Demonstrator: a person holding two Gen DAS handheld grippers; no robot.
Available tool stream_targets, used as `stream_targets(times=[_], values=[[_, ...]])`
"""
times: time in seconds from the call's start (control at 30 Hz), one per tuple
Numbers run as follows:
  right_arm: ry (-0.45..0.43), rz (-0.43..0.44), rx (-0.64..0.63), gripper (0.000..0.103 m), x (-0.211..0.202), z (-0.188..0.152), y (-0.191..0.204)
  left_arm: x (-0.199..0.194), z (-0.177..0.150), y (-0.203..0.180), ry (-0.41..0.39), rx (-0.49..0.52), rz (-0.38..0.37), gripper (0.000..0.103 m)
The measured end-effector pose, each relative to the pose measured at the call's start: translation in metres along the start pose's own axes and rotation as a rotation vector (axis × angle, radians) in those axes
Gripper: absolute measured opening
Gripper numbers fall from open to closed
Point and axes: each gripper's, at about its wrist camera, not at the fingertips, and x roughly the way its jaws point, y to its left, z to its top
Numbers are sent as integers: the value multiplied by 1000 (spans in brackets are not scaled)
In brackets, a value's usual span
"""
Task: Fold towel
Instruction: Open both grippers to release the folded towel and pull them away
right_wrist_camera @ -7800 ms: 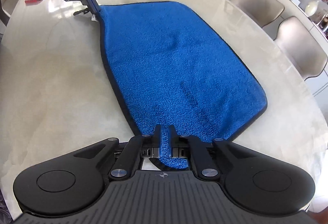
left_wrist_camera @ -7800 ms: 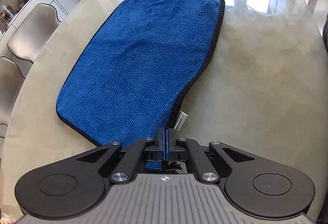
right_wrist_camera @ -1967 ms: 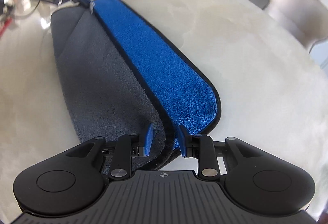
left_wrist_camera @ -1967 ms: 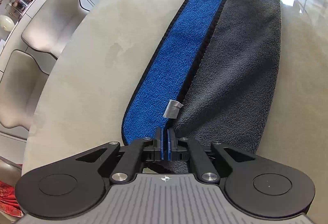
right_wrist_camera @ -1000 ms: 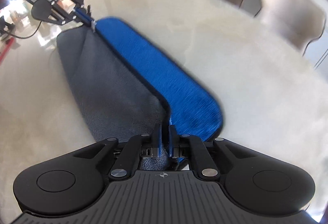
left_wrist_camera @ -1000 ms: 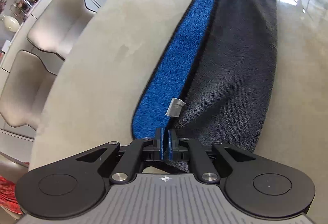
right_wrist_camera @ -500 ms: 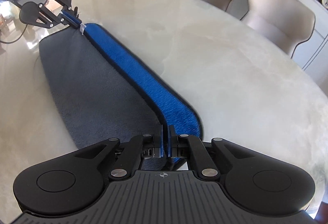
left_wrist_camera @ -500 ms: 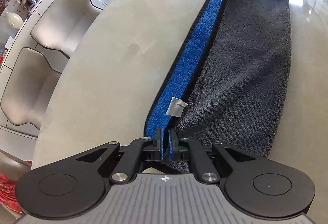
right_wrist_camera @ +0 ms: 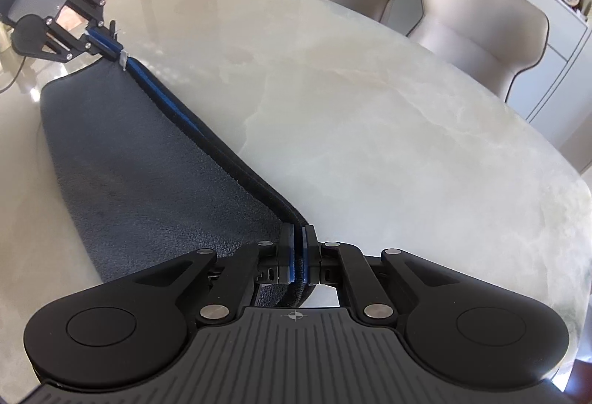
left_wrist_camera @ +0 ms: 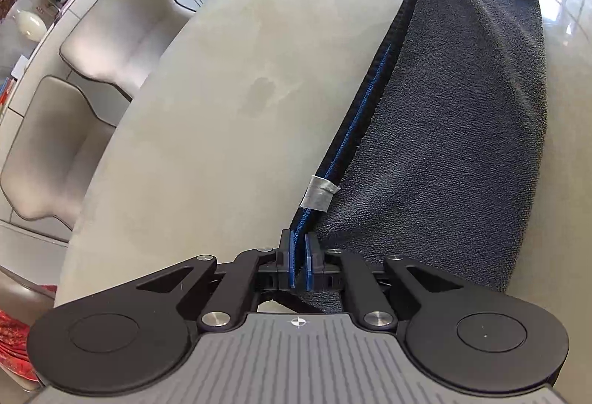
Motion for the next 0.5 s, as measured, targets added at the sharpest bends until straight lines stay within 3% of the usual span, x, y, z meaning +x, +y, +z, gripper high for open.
stream_targets(times=[0.37,0.5], values=[[19,-3,35,5,1,-8,1,-6,-1,-7,-4,-37,16,9],[27,2,57,5,1,-12,2,-1,0,-9,-1,-61,30,17]])
